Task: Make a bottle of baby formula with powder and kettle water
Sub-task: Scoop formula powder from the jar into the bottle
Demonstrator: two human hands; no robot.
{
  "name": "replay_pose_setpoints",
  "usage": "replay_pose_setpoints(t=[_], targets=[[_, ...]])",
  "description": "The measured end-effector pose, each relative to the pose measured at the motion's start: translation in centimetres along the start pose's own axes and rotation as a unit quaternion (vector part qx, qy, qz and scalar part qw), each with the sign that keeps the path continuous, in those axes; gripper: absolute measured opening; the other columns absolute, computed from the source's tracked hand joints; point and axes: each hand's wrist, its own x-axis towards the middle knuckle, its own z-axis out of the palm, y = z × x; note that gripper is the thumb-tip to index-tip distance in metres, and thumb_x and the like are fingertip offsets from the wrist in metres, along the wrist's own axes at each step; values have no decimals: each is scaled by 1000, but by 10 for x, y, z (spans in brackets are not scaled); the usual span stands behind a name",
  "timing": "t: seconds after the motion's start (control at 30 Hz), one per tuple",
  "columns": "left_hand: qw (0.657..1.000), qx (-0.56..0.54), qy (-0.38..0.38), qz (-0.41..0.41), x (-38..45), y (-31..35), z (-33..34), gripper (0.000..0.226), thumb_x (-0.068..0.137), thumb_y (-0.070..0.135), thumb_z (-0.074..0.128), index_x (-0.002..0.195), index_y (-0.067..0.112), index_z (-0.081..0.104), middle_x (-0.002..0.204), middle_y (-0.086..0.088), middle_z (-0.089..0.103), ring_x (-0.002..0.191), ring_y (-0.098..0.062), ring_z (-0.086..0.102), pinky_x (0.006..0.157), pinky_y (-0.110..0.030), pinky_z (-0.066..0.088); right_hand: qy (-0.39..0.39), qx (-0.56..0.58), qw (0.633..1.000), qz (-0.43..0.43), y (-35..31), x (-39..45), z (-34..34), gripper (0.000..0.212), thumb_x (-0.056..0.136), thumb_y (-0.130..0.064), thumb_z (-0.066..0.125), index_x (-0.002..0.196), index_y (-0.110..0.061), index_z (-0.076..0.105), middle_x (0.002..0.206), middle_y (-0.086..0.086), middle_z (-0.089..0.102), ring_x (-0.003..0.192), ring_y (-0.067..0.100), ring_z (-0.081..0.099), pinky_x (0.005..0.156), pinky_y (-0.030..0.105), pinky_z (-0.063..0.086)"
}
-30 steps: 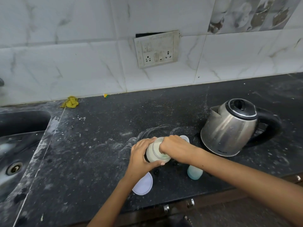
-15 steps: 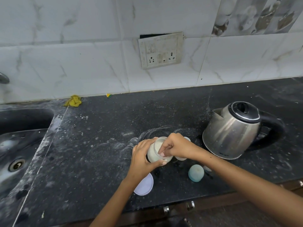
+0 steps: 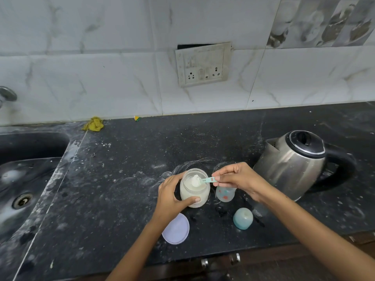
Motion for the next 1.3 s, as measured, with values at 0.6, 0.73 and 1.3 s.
replay_pose_setpoints(t=[0.6,0.73,1.3], targets=[[994,76,-15,82,-4,25,23,74,62,68,69,125,31,55,129,18,57,121,-1,48,106,-34,31,24,-583,794,-172,-3,-3,47,28,80,0,60,91,-18,79,92,2,76,87,21,67,66,25,48],[993,92,-14,71,-2,20,19,76,60,70,69,125,31,56,125,22,57,119,2,47,104,-27,27,-25,-464,875,-140,-4,-1,34,20,75,0,72,82,-16,81,80,3,78,78,11,71,72,20,53],[997,63,17,30,1,13,4,68,61,60,78,121,37,58,120,21,61,117,-5,54,104,-48,38,64,-108,991,-42,9,-8,-2,16,69,-4,84,83,0,78,68,8,75,58,5,69,59,16,55]])
